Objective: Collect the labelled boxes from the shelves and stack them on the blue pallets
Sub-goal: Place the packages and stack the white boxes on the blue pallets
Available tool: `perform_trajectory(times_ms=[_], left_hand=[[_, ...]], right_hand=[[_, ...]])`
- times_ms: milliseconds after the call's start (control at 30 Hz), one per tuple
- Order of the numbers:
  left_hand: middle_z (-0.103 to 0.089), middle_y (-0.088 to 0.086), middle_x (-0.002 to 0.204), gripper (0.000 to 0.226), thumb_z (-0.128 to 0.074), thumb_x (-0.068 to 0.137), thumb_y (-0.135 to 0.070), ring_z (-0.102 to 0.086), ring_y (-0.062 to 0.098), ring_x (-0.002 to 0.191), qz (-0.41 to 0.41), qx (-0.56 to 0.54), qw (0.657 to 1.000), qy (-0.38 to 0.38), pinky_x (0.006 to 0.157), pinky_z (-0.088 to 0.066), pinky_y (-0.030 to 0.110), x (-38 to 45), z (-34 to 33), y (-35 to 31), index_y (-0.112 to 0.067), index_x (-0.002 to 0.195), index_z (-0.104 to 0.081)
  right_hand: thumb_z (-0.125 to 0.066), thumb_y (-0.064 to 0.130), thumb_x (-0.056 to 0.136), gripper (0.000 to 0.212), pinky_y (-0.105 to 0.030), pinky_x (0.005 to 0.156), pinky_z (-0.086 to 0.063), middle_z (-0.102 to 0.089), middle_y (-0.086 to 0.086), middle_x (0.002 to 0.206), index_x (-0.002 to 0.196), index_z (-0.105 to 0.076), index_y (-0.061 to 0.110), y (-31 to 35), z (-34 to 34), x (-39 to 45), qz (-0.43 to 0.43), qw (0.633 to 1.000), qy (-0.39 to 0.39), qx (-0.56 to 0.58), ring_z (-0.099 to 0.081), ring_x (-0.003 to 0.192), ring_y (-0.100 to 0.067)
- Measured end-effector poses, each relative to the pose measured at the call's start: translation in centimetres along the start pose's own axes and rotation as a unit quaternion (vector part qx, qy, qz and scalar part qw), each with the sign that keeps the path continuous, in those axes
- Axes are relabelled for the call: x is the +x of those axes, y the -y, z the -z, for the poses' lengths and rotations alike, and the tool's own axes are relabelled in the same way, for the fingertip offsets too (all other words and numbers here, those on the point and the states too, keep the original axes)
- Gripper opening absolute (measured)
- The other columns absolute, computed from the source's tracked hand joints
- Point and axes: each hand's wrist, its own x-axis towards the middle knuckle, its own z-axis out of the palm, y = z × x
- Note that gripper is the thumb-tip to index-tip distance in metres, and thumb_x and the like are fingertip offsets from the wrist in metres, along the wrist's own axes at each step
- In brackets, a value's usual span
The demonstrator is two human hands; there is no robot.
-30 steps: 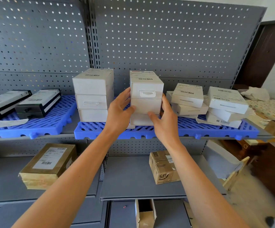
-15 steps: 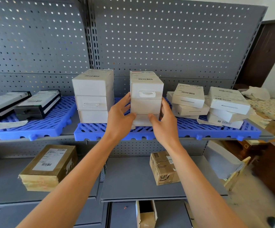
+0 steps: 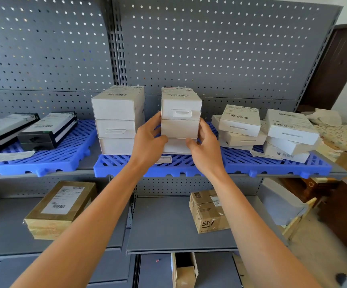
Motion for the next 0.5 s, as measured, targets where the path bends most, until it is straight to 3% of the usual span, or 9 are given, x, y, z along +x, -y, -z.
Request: perform_trajectory(times_ms=[200, 367, 500], left_hand=[[-0.062, -0.008, 0.138, 0.075, -0.049, 0.082, 0.011, -0.056, 0.015, 0.131, -0.004, 0.014, 1.0, 0.006, 0.108, -0.048, 0.043, -0.4, 0.2, 0.2, -0.027, 0.147, -0.049], [-0.057, -0.01, 0.143, 0.073, -0.053, 0.087, 0.004, -0.055, 0.011, 0.131, -0.002, 0.006, 0.999, -0.036, 0.109, -0.048, 0.043, -0.8, -0.4, 0.0, -0.023, 0.153, -0.039], [-0.06, -0.011, 0.139, 0.074, -0.051, 0.086, 0.008, -0.057, 0.009, 0.127, -0.017, 0.024, 0.999, -0.035, 0.105, -0.051, 0.041, -1.1, -0.8, -0.2, -0.029, 0.15, -0.044]], right_hand=[[-0.059, 0.008, 0.092, 0.061, -0.035, 0.101, -0.052, -0.063, 0.014, 0.13, 0.146, -0.042, 0.03, 0.1, -0.2, -0.3, -0.004, 1.0, -0.003, 0.0, -0.057, 0.12, -0.001], [-0.06, 0.007, 0.09, 0.076, -0.036, 0.104, -0.051, -0.057, 0.016, 0.137, 0.154, -0.027, 0.034, 0.7, -0.4, -0.8, -0.007, 1.0, -0.022, 0.02, -0.054, 0.122, 0.001], [-0.06, 0.004, 0.089, 0.075, -0.035, 0.1, -0.053, -0.059, 0.017, 0.133, 0.151, -0.031, 0.035, 1.1, -0.4, -1.0, -0.001, 0.999, -0.018, 0.028, -0.056, 0.119, 0.002]])
